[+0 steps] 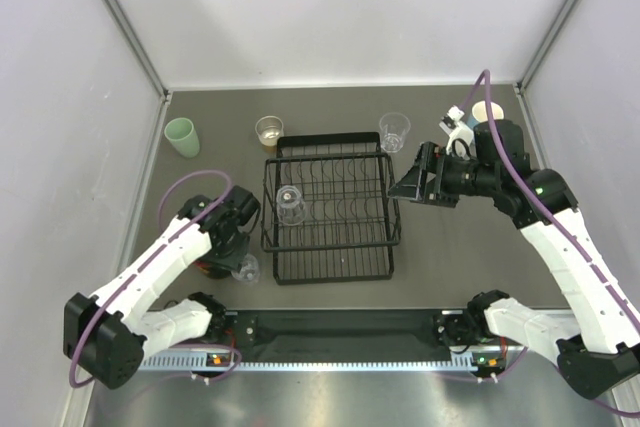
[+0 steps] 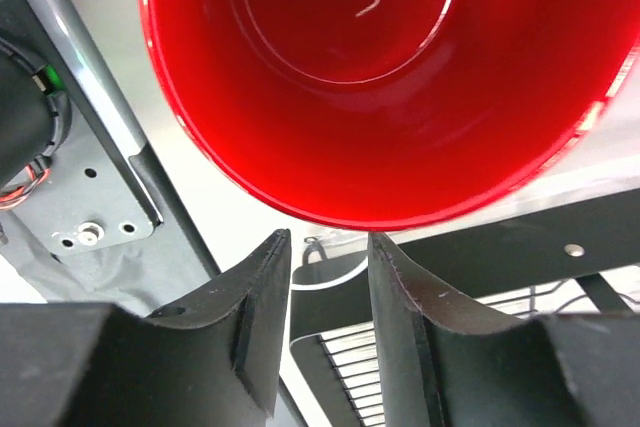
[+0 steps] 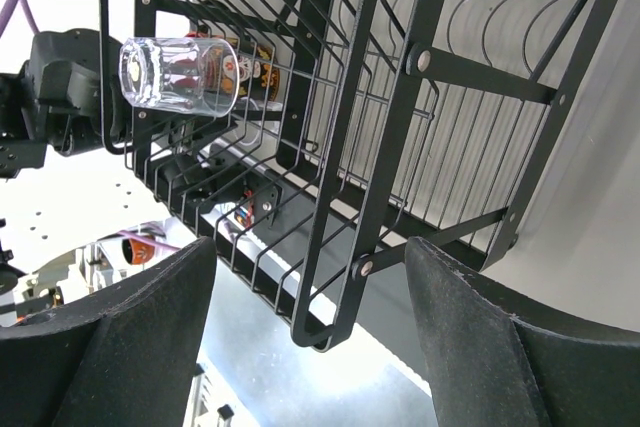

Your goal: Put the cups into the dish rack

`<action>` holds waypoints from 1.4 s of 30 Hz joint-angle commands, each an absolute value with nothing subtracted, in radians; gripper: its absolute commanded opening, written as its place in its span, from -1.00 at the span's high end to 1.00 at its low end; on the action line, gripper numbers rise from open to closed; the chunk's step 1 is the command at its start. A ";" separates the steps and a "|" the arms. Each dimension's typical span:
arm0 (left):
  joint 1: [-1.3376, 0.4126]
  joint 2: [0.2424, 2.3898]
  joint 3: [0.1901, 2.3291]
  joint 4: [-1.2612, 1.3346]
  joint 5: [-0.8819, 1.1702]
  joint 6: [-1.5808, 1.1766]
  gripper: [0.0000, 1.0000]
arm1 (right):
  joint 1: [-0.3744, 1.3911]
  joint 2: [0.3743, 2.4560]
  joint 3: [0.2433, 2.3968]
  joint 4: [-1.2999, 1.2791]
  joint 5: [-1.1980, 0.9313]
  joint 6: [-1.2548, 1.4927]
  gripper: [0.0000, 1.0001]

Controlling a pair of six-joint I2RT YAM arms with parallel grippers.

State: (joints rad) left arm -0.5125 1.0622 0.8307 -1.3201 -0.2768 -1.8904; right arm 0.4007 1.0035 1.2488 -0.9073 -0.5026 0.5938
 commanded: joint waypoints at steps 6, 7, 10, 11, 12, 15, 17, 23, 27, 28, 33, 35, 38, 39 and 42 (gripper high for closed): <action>-0.517 1.040 0.942 -1.422 -0.316 -1.859 -0.01 | 0.390 0.994 1.239 -0.882 -0.515 0.594 -0.52; -0.517 1.031 0.951 -1.433 -0.314 -1.856 -0.01 | 0.390 0.994 1.238 -0.882 -0.515 0.595 -0.52; -0.517 1.005 0.982 -1.453 -0.314 -1.850 -0.04 | 0.390 0.999 1.241 -0.877 -0.518 0.598 -0.52; -0.517 0.999 0.988 -1.462 -0.321 -1.851 -0.04 | 0.388 1.000 1.243 -0.876 -0.518 0.600 -0.52; -0.517 0.996 1.000 -1.476 -0.330 -1.858 -0.05 | 0.388 1.002 1.239 -0.868 -0.520 0.601 -0.52; -0.517 0.982 1.023 -1.508 -0.383 -1.849 -0.13 | 0.390 1.008 1.241 -0.859 -0.523 0.612 -0.52; -0.514 0.979 1.041 -1.508 -0.449 -1.826 -0.18 | 0.388 1.009 1.244 -0.857 -0.522 0.615 -0.52; -0.454 1.052 1.161 -1.508 -0.597 -1.579 -0.24 | 0.390 1.008 1.256 -0.857 -0.508 0.623 -0.52; -0.373 1.072 1.163 -1.462 -0.592 -1.351 -0.27 | 0.387 1.005 1.264 -0.857 -0.495 0.632 -0.52; -0.338 1.066 1.154 -1.403 -0.577 -1.312 -0.27 | 0.388 1.006 1.270 -0.857 -0.494 0.634 -0.52; -0.221 1.072 1.062 -1.310 -0.453 -1.163 -0.27 | 0.387 1.011 1.285 -0.854 -0.480 0.646 -0.52; -0.196 1.094 1.030 -1.238 -0.424 -1.126 -0.27 | 0.387 1.008 1.282 -0.848 -0.474 0.653 -0.52; -0.176 1.129 1.009 -1.174 -0.391 -1.094 -0.28 | 0.385 1.002 1.273 -0.847 -0.471 0.657 -0.52; -0.173 1.140 1.009 -1.164 -0.382 -1.083 -0.28 | 0.385 1.002 1.270 -0.847 -0.471 0.658 -0.52; -0.170 1.169 1.019 -1.149 -0.387 -1.080 -0.28 | 0.382 1.002 1.276 -0.845 -0.471 0.653 -0.52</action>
State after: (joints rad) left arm -0.1791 1.1568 1.0122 -1.2247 -0.4038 -1.1366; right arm 0.3943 1.0096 1.2392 -0.9005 -0.4820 0.6510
